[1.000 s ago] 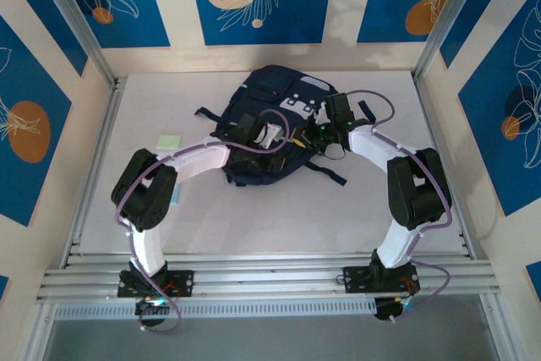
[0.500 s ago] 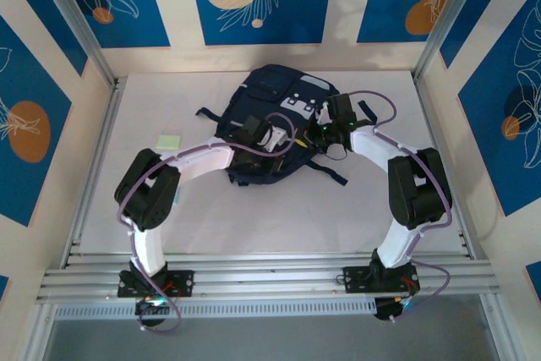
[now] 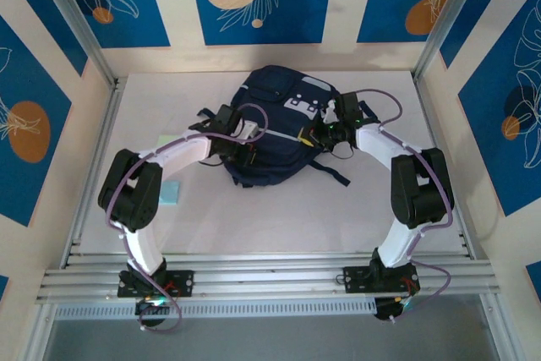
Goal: Pack the student bag
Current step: Unzip the student bag at the top-center of the table.
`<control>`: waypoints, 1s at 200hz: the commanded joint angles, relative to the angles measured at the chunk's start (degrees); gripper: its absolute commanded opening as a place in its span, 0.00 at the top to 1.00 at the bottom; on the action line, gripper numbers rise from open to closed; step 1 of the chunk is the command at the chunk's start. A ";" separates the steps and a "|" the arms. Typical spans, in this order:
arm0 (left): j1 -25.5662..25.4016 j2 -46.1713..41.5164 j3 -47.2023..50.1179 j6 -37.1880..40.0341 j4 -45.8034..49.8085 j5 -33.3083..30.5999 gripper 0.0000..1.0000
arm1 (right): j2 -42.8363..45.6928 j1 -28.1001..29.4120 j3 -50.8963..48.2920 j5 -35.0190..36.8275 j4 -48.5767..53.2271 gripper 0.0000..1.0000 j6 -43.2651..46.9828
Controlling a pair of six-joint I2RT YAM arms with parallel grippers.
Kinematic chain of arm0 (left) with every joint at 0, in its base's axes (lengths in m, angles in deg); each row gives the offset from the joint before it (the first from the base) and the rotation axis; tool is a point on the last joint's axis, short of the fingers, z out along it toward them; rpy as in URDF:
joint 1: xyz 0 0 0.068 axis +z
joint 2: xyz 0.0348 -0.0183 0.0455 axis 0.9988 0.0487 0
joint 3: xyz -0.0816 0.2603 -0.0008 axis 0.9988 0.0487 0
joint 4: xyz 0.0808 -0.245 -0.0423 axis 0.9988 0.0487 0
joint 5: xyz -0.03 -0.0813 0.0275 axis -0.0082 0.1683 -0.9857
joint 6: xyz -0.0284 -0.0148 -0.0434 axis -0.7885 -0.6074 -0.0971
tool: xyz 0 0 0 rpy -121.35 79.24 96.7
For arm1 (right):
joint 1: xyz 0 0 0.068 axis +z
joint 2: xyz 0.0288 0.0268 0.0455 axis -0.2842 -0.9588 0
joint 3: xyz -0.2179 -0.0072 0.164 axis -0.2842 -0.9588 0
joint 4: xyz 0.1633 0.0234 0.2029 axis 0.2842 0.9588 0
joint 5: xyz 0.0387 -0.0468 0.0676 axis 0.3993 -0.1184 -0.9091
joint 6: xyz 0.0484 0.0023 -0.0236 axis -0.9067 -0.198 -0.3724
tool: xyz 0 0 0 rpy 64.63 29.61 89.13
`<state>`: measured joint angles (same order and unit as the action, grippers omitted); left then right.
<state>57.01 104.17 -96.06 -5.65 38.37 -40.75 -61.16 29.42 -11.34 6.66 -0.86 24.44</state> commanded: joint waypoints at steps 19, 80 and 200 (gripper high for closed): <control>-6.38 -2.27 -4.47 -3.47 1.02 13.75 1.00 | 3.47 -3.61 3.01 3.52 1.51 0.53 0.63; -10.37 4.09 -14.00 -8.12 -3.47 20.79 1.00 | 18.63 -6.50 -10.33 3.02 4.58 0.26 -3.44; -12.43 5.16 -14.12 -9.76 -4.78 21.75 1.00 | 20.27 -5.01 -16.70 -1.28 -2.13 0.35 -11.65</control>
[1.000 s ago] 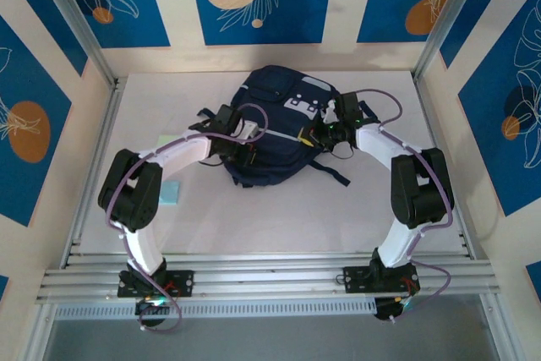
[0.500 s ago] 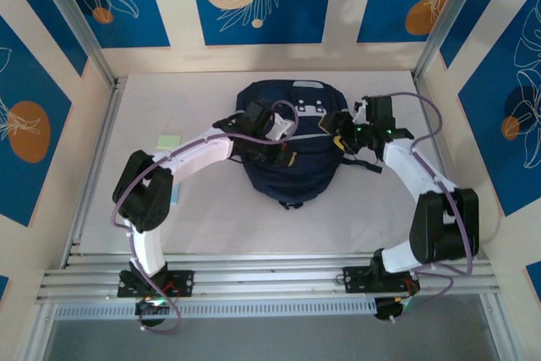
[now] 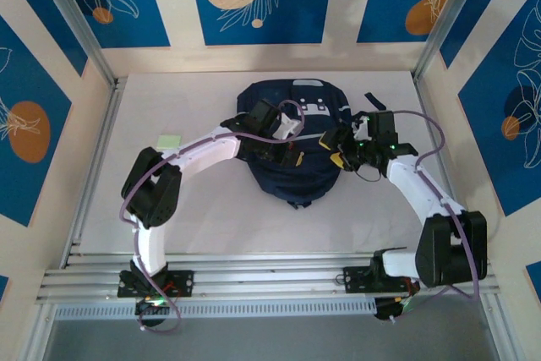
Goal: Pack the student bag
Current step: Unzip the student bag at the top-center of the table.
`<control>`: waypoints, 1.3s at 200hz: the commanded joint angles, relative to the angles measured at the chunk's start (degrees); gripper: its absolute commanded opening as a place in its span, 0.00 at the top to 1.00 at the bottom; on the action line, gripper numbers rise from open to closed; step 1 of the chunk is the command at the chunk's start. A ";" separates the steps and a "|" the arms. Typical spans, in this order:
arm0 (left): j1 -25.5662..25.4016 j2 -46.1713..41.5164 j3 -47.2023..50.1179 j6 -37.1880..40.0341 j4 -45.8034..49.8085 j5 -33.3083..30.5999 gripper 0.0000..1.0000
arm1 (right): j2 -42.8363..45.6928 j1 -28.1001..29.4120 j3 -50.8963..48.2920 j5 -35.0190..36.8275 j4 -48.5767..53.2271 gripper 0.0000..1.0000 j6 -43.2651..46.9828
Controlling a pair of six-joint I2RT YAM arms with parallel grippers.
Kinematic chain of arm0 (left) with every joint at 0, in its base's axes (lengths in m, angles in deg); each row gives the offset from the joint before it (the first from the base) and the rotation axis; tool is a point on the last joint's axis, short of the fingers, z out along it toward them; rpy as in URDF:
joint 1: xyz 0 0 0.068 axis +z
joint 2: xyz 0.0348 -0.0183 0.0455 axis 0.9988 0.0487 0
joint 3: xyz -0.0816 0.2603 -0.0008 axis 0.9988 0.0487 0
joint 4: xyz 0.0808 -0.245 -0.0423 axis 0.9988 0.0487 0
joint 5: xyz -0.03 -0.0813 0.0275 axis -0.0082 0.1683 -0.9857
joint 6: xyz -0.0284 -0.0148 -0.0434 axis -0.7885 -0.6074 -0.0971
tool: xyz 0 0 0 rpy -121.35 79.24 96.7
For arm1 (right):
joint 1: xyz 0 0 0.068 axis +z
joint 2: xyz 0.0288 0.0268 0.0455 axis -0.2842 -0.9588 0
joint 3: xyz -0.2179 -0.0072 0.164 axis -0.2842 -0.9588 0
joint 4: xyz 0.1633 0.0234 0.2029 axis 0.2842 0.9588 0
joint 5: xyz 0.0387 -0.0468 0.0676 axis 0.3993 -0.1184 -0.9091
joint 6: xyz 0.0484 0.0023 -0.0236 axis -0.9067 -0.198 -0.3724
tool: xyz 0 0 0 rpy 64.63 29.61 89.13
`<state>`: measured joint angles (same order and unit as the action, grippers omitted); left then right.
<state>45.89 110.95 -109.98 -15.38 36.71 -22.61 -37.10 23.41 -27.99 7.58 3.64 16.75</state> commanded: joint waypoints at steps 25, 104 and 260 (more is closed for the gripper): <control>-1.44 -1.98 1.06 0.41 -2.69 3.59 1.00 | -5.94 1.31 0.70 1.35 -10.51 0.68 -4.28; 3.00 -7.05 9.71 4.11 8.61 -2.90 1.00 | -3.82 -0.88 1.31 8.36 -6.37 1.00 2.65; 11.88 -6.57 9.67 5.59 -9.95 -50.17 0.93 | -2.62 -1.63 0.67 3.17 -6.34 1.00 10.21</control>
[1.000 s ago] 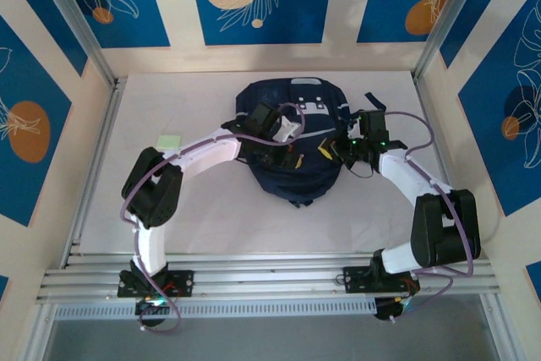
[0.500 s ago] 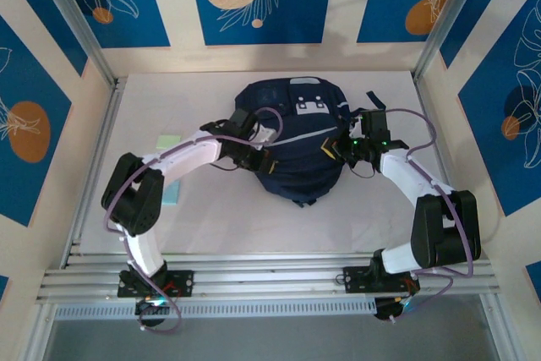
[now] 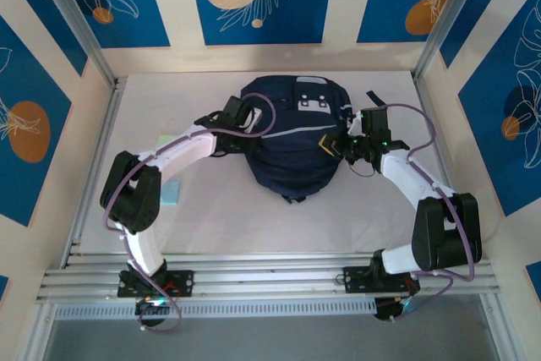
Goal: Pack the student bag
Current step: Unzip the student bag at the top-center of the table.
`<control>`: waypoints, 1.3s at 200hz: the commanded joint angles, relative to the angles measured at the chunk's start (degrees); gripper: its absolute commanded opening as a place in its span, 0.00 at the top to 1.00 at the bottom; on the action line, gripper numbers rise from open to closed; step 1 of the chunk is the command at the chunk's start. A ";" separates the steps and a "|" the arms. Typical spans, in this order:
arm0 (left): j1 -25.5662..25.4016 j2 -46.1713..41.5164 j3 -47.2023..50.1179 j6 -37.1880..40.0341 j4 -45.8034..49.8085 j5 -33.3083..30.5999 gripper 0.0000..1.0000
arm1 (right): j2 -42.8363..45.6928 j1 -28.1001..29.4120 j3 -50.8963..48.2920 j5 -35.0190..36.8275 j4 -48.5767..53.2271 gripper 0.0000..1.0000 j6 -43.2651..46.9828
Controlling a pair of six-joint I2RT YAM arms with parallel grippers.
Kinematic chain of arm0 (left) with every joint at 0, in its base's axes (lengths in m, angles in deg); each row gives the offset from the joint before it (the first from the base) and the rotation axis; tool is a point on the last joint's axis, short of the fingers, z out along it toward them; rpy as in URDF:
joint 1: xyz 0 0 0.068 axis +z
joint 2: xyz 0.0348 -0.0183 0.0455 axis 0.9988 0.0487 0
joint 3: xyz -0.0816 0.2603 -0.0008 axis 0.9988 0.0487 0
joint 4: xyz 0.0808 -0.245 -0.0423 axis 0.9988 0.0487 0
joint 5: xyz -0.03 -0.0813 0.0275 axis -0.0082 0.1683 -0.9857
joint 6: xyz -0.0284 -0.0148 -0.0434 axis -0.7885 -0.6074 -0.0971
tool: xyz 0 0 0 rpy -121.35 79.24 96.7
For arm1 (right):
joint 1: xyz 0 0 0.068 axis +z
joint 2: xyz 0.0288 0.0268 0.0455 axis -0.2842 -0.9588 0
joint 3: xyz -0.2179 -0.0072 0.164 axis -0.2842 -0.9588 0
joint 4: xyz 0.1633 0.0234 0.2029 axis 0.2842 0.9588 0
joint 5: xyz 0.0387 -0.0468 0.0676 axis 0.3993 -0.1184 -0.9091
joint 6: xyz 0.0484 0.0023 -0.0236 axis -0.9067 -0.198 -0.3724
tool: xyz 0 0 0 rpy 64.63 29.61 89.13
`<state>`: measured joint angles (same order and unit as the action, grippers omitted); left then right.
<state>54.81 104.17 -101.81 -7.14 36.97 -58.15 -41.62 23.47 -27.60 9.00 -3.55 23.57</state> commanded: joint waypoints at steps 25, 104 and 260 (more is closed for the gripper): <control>3.21 -1.46 3.37 -4.29 -12.04 -12.97 0.83 | 0.57 -1.17 1.12 -2.15 -0.10 1.00 3.40; 13.22 -2.94 4.96 -10.58 -1.65 -8.19 0.00 | -0.01 6.79 7.39 -1.50 6.69 0.10 10.12; 29.09 5.89 -6.23 -56.63 17.36 -12.63 0.00 | -2.76 8.16 7.80 0.94 6.14 0.06 15.19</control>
<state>82.26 107.37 -104.35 -53.89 49.15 -67.77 -43.65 31.47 -19.77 9.87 4.62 37.10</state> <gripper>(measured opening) 0.999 0.939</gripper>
